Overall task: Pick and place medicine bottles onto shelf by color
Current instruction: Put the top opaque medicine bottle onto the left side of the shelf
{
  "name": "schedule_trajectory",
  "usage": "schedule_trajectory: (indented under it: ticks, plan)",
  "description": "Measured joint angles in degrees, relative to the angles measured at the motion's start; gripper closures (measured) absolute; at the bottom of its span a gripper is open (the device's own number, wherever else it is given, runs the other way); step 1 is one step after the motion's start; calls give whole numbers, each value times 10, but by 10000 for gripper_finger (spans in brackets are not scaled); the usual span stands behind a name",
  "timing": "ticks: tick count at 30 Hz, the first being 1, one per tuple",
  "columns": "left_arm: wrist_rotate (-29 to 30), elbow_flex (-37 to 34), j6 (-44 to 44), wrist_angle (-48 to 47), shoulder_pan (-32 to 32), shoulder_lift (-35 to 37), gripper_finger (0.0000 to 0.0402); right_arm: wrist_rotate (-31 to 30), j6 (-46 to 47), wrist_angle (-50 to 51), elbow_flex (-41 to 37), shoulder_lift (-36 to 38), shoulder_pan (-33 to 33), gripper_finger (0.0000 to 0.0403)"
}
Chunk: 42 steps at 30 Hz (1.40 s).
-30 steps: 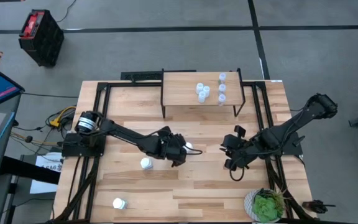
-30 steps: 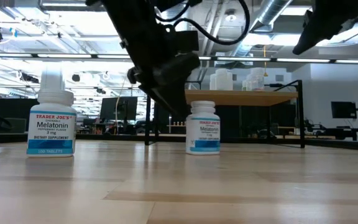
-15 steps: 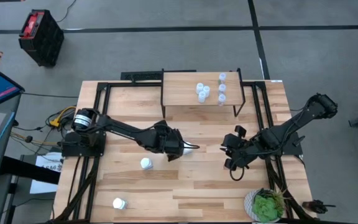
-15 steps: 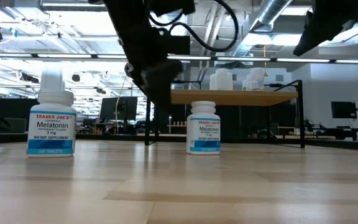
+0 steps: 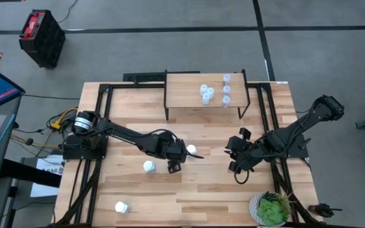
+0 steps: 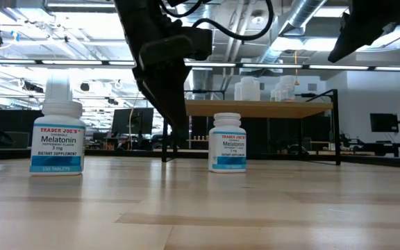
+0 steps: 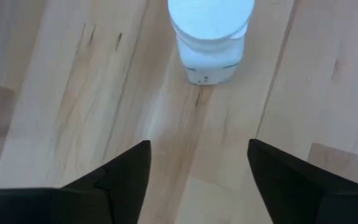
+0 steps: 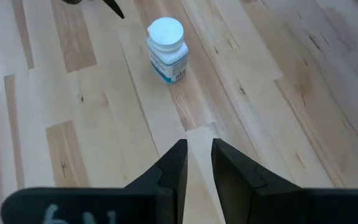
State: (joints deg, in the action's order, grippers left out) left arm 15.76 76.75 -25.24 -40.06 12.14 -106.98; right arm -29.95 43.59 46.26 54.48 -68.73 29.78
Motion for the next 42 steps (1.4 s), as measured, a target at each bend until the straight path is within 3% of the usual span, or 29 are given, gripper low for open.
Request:
schedule_trajectory:
  ticks: [8,12,17,28,33,40,42]
  plan:
    - [9,0,24,72,-9,-10,90,0,-1,0,0,0,0,306]
    - [0,0,51,120,-8,-41,90,0,-4,1,0,0,0,306]
    - [33,0,65,153,-9,-74,98,0,-4,1,0,0,1,306]
    - [34,0,128,238,-24,-75,103,0,-5,0,0,0,1,306]
    - [28,0,126,223,-27,-75,142,0,-1,0,0,0,1,306]
    - [16,12,146,202,-27,-67,261,0,-1,0,0,0,1,306]
    - [10,39,180,167,-29,-57,274,1,-1,0,0,0,1,306]
